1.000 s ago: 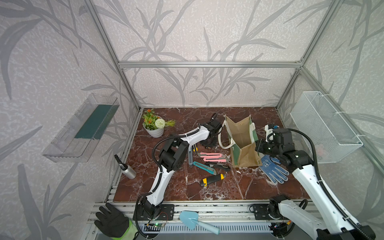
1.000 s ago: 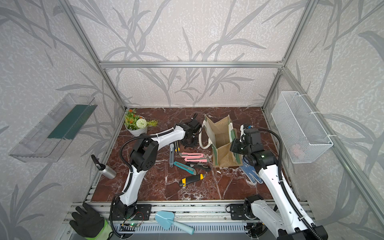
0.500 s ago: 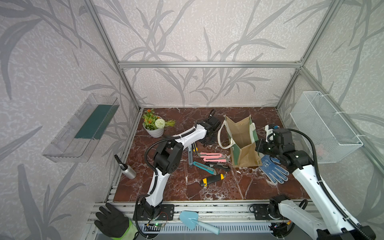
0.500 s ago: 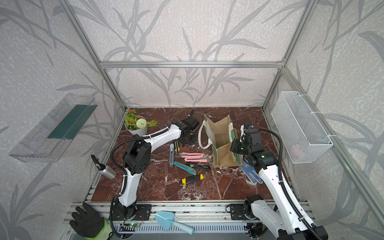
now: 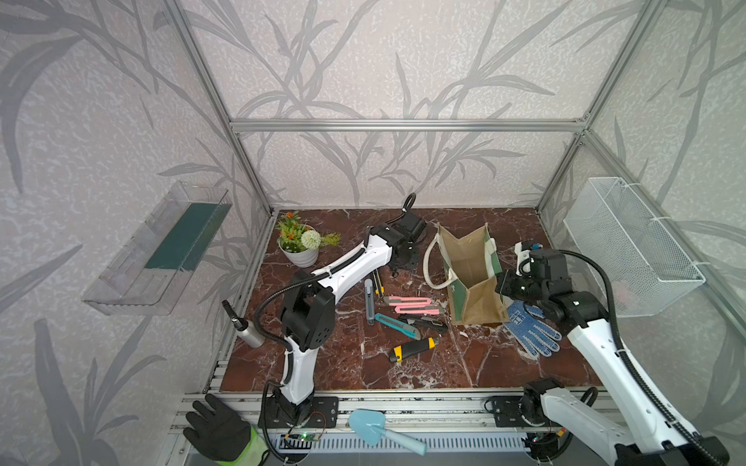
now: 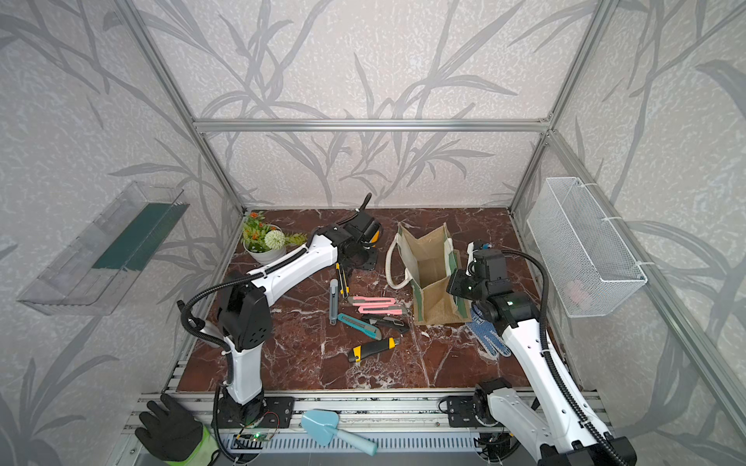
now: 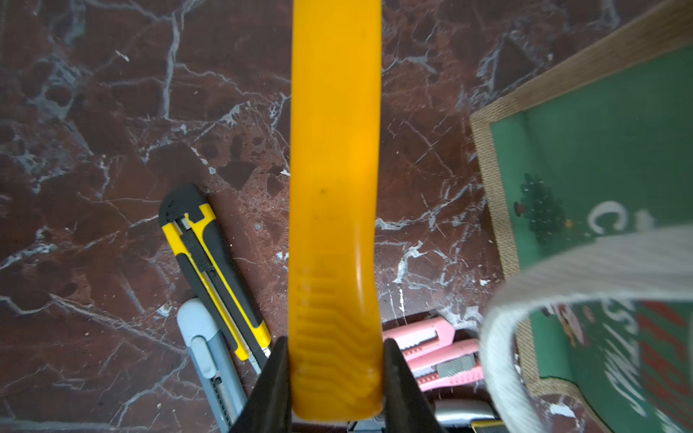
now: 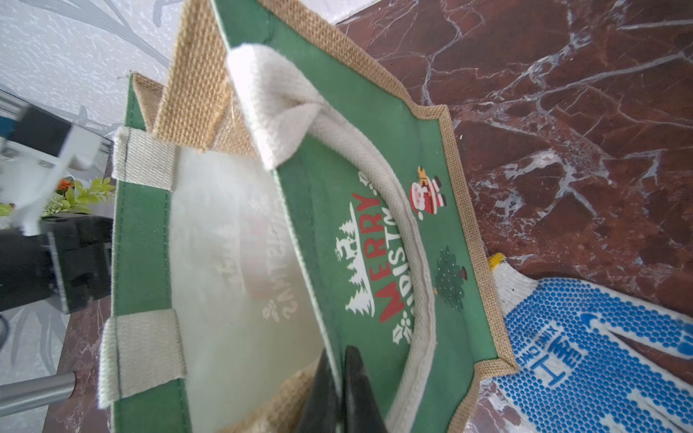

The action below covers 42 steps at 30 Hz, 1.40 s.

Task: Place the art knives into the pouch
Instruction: Place the utility knife in the pouch.

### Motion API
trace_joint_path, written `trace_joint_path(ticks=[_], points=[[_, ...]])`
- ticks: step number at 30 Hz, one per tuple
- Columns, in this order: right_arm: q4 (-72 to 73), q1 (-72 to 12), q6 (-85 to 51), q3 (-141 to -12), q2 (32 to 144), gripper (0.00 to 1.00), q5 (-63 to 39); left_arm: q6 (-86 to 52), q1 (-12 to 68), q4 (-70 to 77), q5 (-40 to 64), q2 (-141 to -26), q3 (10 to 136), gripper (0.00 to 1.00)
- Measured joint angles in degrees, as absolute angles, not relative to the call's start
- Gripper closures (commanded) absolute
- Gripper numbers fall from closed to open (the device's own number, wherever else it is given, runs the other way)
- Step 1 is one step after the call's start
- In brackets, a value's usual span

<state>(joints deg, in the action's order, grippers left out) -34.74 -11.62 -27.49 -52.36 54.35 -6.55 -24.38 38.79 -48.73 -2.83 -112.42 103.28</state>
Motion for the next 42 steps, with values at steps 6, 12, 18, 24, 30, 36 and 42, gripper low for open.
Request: trace_joint_path(ticks=[6, 12, 18, 24, 30, 36, 42], points=[[-34.72, -11.62, -27.66, -52.36, 54.35, 1.0, -6.55, -23.94, 41.06, -50.72, 0.69, -109.89, 110.08, 0.8], [-34.7, -11.62, -27.88, -52.36, 54.35, 1.0, -6.55, -22.46, 44.58, -53.52, 2.15, -110.02, 118.54, 0.8], [-34.7, -11.62, -27.88, -52.36, 54.35, 1.0, -6.52, -21.15, 48.03, -55.75, 3.05, -111.46, 125.75, 0.8], [-34.74, -11.62, -27.88, -52.36, 54.3, 1.0, -6.48, -20.53, 51.27, -56.97, 4.08, -114.37, 127.9, 0.8], [-34.76, -11.62, -27.9, -52.36, 54.24, 1.0, -6.46, -20.53, 53.58, -58.54, 5.04, -116.97, 127.9, 0.8], [-34.89, -11.62, -27.88, -52.36, 54.02, 1.0, -6.33, -20.23, 54.11, -59.75, 5.28, -119.74, 129.23, 0.75], [-35.0, -11.62, -27.86, -52.36, 53.93, 1.0, -6.04, -19.07, 53.95, -62.08, 4.97, -125.05, 136.18, 0.6]])
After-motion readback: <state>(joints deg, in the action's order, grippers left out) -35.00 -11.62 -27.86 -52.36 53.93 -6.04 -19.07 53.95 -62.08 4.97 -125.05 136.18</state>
